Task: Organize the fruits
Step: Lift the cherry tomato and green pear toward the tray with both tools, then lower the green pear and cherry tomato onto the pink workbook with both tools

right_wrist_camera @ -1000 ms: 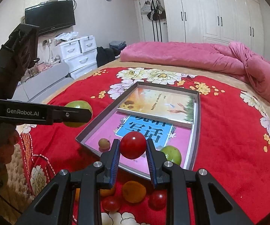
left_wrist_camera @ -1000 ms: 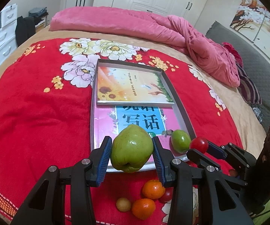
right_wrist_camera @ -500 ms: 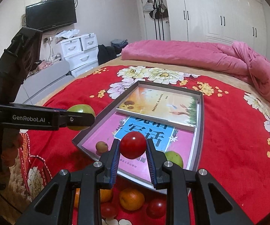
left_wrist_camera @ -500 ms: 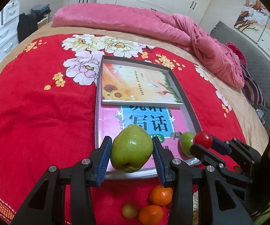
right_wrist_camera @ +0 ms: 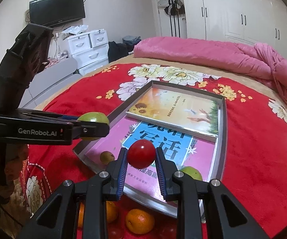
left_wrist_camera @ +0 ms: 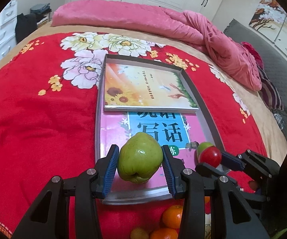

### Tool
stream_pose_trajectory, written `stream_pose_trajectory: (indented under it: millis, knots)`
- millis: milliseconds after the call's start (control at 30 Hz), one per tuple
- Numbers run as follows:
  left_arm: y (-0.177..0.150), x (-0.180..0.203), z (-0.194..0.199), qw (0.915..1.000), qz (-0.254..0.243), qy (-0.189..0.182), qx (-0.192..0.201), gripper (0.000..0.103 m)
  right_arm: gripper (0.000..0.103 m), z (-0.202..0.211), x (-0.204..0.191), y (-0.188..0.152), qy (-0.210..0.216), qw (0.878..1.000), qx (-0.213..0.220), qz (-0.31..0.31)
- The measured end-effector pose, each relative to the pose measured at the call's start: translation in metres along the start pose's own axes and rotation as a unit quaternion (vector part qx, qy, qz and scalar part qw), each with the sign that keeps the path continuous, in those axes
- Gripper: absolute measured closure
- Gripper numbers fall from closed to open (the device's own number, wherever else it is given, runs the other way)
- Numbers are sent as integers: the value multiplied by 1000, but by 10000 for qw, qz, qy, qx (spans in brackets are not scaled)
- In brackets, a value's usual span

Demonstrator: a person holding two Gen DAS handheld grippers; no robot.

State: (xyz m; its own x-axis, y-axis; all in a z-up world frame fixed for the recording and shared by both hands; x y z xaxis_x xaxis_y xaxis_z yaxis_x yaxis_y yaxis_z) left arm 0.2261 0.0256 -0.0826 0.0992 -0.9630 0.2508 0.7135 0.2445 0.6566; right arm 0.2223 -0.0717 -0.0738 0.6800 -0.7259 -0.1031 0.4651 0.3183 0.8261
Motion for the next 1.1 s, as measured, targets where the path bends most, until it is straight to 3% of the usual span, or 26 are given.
stream_pose_trajectory:
  millis: [1100]
  knots:
    - [-8, 6, -38, 9995, -190, 6, -268, 58, 75, -11, 1, -30, -37, 9982, -603, -4]
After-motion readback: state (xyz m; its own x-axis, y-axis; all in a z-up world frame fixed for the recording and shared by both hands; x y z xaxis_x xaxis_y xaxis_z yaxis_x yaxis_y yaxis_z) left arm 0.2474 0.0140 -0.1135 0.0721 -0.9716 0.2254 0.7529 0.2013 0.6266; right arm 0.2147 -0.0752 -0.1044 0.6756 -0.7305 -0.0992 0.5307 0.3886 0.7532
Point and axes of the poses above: each gripper's, at about its wrist camera, not at the fingertips, and z roughly against the way its jaws point, x to its right, y to its top, the point moved 9 cm from there along -z, roughly the way its jaws point, and after that the axes turned 8 degrees about x, right-handed, at the moved point
